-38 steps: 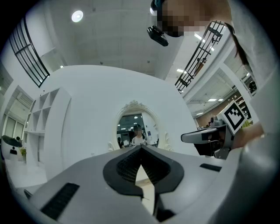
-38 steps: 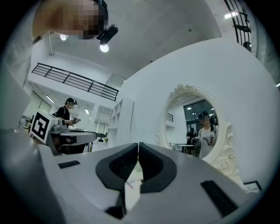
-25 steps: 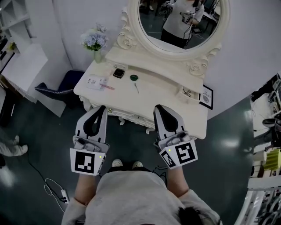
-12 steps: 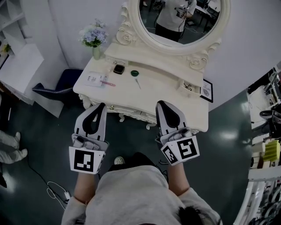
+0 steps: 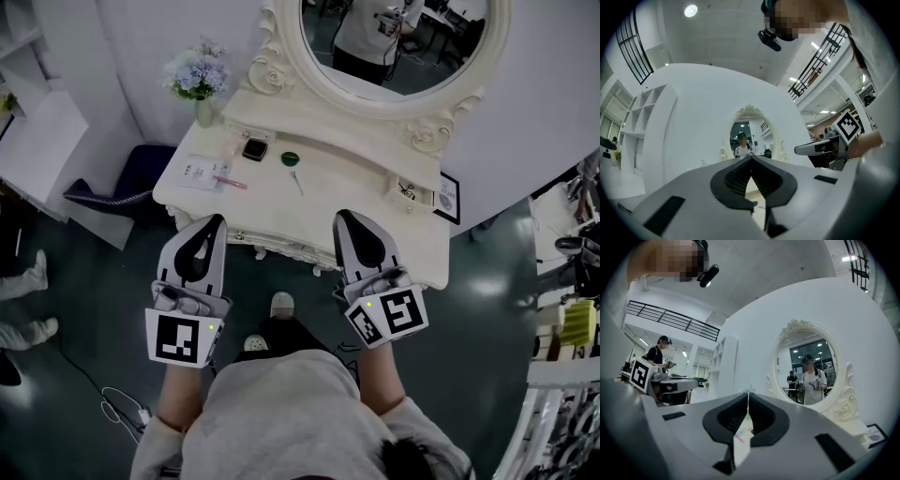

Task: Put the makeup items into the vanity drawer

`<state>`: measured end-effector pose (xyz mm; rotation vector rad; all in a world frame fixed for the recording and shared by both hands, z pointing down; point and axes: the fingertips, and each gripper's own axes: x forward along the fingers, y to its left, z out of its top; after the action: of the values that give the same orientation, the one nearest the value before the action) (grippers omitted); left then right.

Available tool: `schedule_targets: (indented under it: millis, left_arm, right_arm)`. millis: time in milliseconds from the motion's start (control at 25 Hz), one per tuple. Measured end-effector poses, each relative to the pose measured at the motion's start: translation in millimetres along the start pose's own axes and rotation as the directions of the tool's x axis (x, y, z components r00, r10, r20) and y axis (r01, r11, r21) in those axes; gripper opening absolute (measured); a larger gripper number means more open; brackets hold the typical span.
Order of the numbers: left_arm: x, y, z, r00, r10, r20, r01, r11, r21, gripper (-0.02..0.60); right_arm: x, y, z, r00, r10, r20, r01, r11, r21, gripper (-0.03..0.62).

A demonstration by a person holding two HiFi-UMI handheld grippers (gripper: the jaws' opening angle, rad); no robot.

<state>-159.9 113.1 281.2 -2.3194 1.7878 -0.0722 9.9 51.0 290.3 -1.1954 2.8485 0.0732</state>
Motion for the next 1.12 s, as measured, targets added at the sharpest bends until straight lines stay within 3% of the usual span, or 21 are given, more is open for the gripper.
schedule_targets:
  millis: [680,1120]
  left_arm:
    - [125.7,32.5,-14.2,0.999,0.032,0.009,-0.032,0.999,0.012,0.014]
    - [169.8,26.9,-21.9,0.998,0.056,0.000,-0.056,0.998,0.016,0.014]
  right_arm:
    - [106.7,-85.5,-21.1,0.997,0.069,-0.033,-0.069,0.998,0.014,0.023]
    - [137.9,-121.0,-47.8,0.991,0.105,-0.086,-0.102,0.994,0.039,0.023]
